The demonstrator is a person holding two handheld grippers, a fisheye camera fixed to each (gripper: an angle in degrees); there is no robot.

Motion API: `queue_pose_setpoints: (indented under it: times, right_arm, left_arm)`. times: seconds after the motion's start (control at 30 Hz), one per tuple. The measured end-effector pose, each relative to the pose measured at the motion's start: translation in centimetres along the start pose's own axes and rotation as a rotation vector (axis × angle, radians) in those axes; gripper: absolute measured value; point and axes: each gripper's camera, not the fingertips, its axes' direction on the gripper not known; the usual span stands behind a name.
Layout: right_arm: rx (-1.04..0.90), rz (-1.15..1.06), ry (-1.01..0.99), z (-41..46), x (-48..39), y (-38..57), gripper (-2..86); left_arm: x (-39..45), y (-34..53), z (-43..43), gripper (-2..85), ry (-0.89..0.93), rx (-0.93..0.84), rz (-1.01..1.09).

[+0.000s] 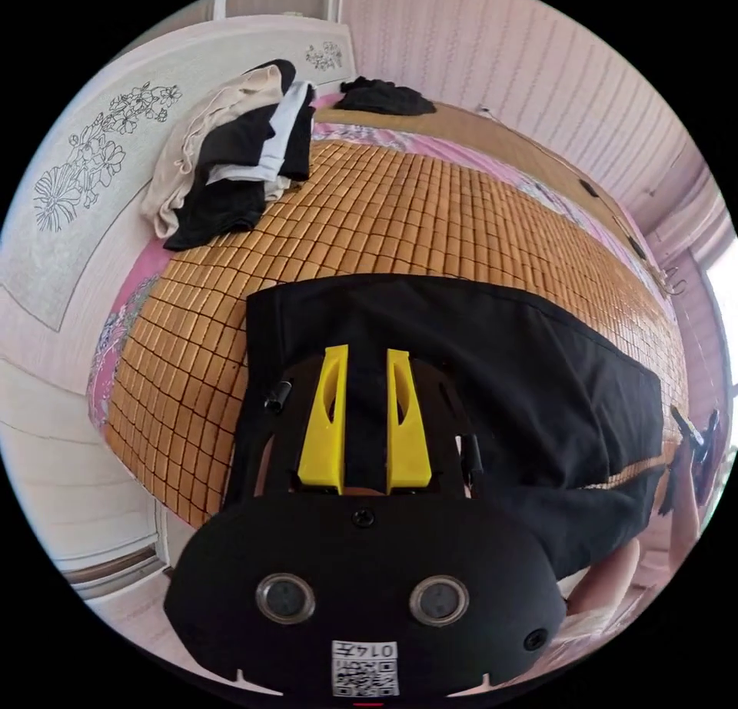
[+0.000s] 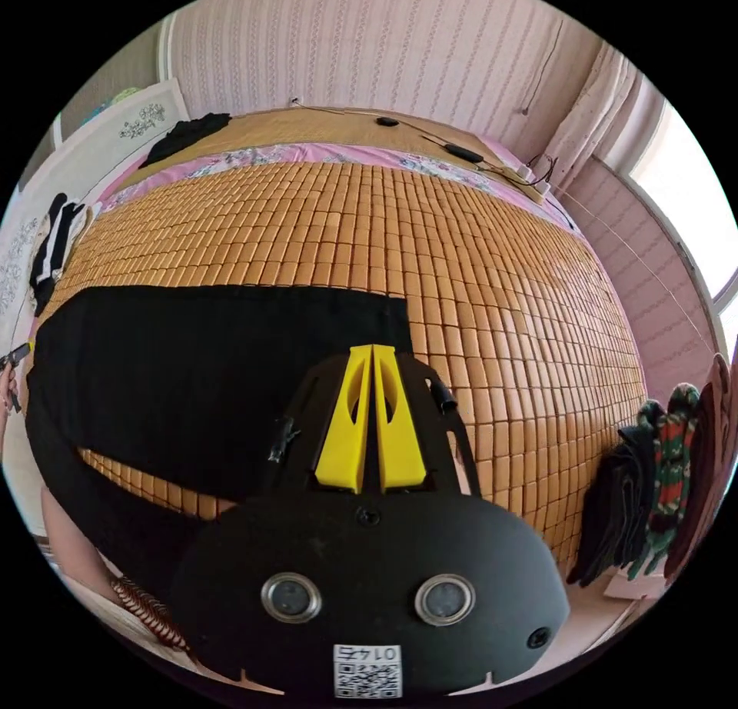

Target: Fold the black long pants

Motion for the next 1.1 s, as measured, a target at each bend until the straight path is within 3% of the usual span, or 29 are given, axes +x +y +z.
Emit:
queue_pose_setpoints:
  times: [0.07, 0.1, 0.17, 0.27, 0.4, 0.63, 0.83, 0.93, 1.1]
  right_arm:
    - [-0.039, 0.048, -0.018, 2.0, -0.2, -0.9, -0.3]
    - [0.043, 0.071, -0.016, 1.9, -0.2, -1.1, -0.3]
    - [0.034, 0.075, 0.017, 2.3, -0.5, -2.2, -0.3]
    - [0.018, -0.005, 0.096, 3.4, -1.4, -4.2, -0.3]
    - [-0.005, -0.054, 0.112, 3.9, -2.4, -6.2, -0.3]
    - [0.020, -0.105, 0.158, 3.8, -3.8, -6.0, -0.3]
    - [0.027, -0.094, 0.165, 3.6, -3.8, -6.1, -0.3]
    - [0.043, -0.048, 0.252, 3.6, -3.5, -6.3, -0.3]
    - [0.013, 0.007, 0.177, 3.9, -1.2, -7.0, -0.3]
  left_arm:
    - [0.4, -1.4, 3.2, 9.2, -0.084, -0.134, -0.008]
    - [0.7, -1.6, 3.7, 8.8, -0.099, -0.159, 0.005]
    - [1.2, -2.3, 3.5, 4.0, -0.155, -0.061, 0.008]
    - [1.3, -3.3, 5.0, -0.2, -0.249, -0.065, 0.004]
    - [0.7, -4.4, 5.8, -0.9, -0.161, -0.029, -0.079]
    - [2.4, -5.2, 6.6, -1.0, -0.178, -0.047, 0.026]
    - [2.2, -5.4, 7.7, -1.0, -0.073, -0.009, -0.060]
    - [4.3, -6.1, 8.5, -1.0, -0.153, -0.008, -0.016]
    - [6.3, -6.6, 9.4, -1.0, -0.174, -0.041, 0.044]
